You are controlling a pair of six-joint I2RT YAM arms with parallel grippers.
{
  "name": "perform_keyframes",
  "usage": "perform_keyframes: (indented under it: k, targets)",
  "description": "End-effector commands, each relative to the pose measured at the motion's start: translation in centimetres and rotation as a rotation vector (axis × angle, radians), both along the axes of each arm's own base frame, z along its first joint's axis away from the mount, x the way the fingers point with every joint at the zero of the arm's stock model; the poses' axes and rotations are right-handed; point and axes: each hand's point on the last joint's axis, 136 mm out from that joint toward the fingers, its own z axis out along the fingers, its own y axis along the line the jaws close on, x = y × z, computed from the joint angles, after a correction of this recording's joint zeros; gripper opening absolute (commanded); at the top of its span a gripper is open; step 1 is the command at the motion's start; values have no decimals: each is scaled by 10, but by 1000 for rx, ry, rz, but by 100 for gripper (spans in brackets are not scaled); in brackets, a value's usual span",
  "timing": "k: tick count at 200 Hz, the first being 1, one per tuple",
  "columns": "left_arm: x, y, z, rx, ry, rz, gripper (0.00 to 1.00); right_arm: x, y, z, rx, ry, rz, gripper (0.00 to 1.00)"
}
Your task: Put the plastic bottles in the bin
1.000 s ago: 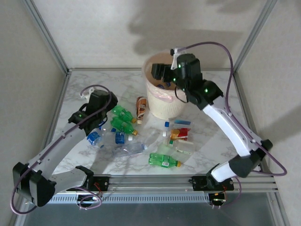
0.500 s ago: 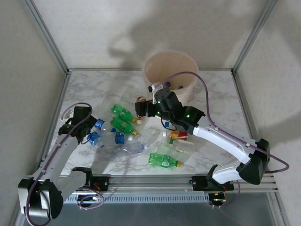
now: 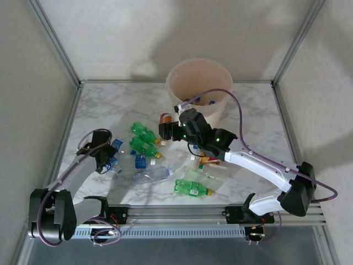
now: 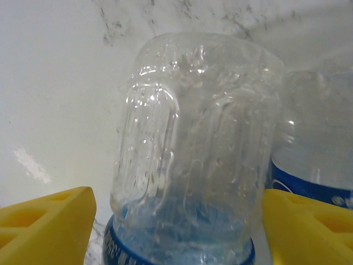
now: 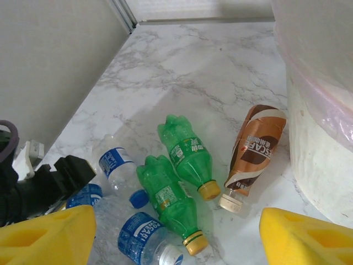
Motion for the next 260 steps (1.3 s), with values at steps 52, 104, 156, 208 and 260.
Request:
perform_keyframes:
  k: [52, 104, 156, 208, 260]
  targets:
    - [-1, 5, -28, -4, 40, 14, 82, -1, 5, -6, 5, 20, -10, 78]
    - [-3, 5, -24, -2, 35, 1, 66, -4, 10, -3, 14, 24, 1, 78]
    - [9, 7, 22, 22, -54, -25, 58, -10, 22, 0, 25, 28, 35, 78]
    - [73, -35, 164, -88, -448, -170, 59, -27, 47, 17, 60, 19, 130, 79]
    - [125, -155, 295, -301, -780, -475, 59, -36, 60, 69, 186, -7, 207, 93]
